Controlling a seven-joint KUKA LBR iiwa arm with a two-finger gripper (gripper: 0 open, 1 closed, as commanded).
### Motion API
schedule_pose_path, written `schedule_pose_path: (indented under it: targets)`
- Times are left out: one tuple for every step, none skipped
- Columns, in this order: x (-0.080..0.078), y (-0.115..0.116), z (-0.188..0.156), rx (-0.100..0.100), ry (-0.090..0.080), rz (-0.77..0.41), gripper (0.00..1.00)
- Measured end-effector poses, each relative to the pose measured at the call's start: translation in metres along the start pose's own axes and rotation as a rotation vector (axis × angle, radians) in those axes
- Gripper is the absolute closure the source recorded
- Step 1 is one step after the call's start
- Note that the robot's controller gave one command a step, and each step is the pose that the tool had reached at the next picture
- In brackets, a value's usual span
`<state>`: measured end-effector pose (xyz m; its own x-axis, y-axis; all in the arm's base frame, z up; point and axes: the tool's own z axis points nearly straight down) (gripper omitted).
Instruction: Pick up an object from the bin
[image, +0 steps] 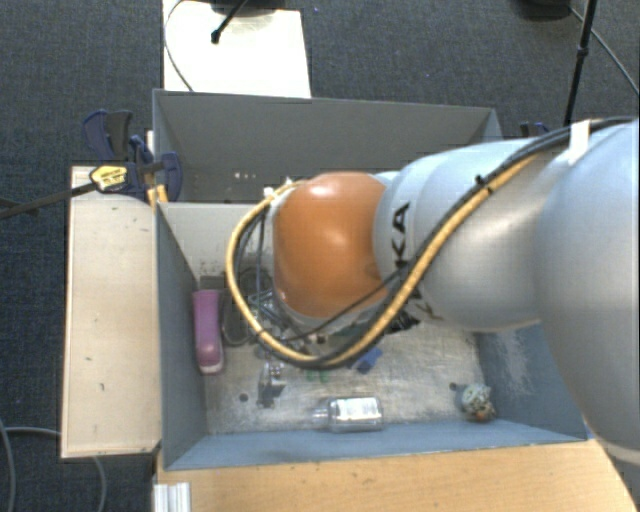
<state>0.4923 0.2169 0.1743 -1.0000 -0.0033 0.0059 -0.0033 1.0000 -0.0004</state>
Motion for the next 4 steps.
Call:
schedule_pose_path:
  targets:
    - [-0.066, -0.04, 0.036, 0.001, -0.01, 0.026, 0.0]
    - [-0.062, -0.063, 0.097, 0.001, -0.002, 0.054, 0.0]
    - [-0.063, -0.061, 0.094, -0.002, -0.007, 0.057, 1.0]
    - [-0.055, -0.066, -0.079, -0.001, -0.015, -0.178, 1.0]
